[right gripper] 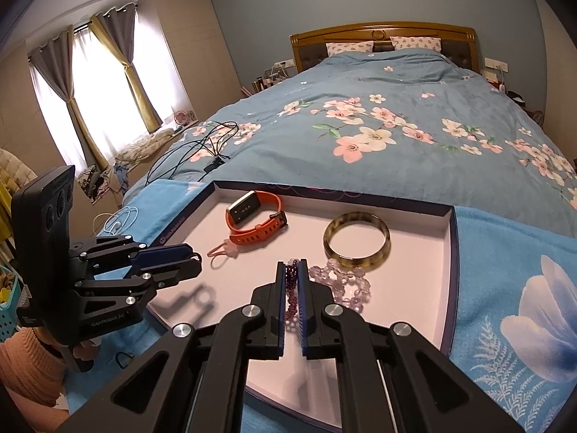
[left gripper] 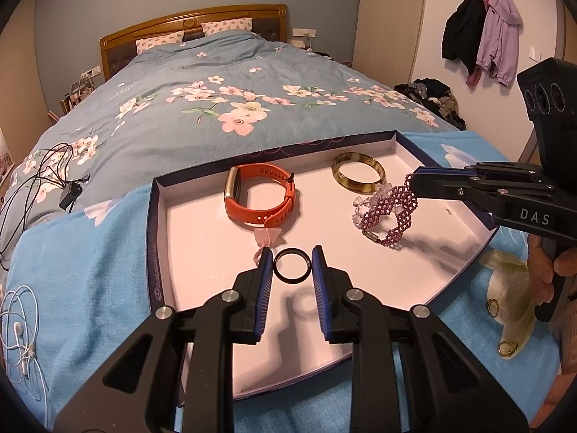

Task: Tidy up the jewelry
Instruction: 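Carry the purple bracelet with the right gripper into the box while the left gripper carries the hair tie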

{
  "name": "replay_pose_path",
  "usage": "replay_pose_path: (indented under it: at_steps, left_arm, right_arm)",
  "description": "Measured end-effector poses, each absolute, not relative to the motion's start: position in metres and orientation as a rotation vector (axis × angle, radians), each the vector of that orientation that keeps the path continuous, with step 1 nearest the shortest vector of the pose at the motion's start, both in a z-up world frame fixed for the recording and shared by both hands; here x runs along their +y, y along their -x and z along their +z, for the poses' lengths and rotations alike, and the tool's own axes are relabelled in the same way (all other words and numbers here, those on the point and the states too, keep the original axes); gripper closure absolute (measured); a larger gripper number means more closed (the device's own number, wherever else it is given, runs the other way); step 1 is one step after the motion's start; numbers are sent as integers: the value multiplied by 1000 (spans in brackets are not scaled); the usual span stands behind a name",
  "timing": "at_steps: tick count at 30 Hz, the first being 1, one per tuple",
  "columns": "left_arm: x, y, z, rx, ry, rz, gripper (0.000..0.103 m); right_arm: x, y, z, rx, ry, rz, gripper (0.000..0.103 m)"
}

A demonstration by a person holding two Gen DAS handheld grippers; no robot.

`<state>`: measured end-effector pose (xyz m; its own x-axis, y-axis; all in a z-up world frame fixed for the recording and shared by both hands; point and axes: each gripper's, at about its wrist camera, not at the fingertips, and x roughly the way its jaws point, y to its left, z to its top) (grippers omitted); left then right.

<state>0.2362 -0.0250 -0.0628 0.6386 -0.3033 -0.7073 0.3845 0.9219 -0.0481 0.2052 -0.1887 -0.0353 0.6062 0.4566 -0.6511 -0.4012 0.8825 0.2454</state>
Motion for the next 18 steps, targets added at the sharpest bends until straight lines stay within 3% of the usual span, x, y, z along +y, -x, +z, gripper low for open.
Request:
replay_pose_path:
  at_steps: [18]
  left_arm:
    - [-26,-239,-67,792,-116,-387,81]
  right_arm:
    - [-196,-213,-45,797,-93,460,98]
